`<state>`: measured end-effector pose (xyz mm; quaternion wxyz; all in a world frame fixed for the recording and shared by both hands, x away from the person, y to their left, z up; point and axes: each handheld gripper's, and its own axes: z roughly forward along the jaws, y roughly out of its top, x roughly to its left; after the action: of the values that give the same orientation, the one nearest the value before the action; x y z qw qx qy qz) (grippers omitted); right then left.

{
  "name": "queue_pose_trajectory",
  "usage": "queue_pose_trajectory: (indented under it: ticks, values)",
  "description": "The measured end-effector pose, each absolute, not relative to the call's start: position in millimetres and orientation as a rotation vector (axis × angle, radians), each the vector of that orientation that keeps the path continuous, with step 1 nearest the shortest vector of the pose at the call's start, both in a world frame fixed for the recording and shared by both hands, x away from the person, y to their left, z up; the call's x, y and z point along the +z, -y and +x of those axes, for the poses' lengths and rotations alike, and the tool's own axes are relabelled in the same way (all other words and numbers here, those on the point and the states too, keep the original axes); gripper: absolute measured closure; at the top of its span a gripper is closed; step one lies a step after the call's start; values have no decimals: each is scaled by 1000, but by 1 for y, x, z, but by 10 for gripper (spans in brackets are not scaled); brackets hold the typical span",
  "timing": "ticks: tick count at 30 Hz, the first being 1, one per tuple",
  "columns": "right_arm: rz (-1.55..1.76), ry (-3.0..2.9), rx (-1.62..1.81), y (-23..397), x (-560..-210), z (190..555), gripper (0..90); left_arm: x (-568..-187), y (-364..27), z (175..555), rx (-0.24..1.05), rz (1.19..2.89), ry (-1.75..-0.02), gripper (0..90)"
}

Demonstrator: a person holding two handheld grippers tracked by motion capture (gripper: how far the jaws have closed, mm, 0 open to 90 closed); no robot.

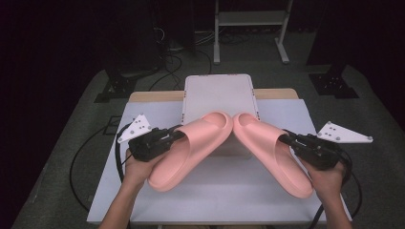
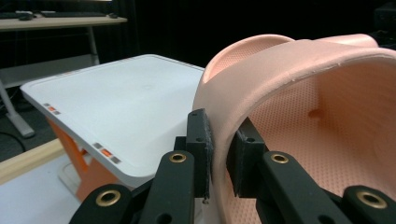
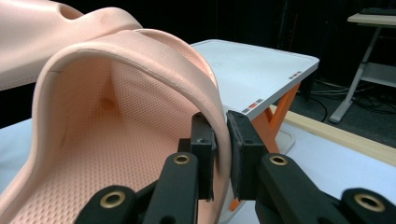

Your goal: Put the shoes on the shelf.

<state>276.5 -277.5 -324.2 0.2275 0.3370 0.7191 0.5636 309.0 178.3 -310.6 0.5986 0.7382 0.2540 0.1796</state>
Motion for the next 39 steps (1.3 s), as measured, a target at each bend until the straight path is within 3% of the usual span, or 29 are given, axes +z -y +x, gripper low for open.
queue_pose_trajectory:
  ticks: [39]
  values:
    - [1024, -1952, 1492, 269, -306, 333, 809, -296, -168, 373, 477, 1755, -678, 799]
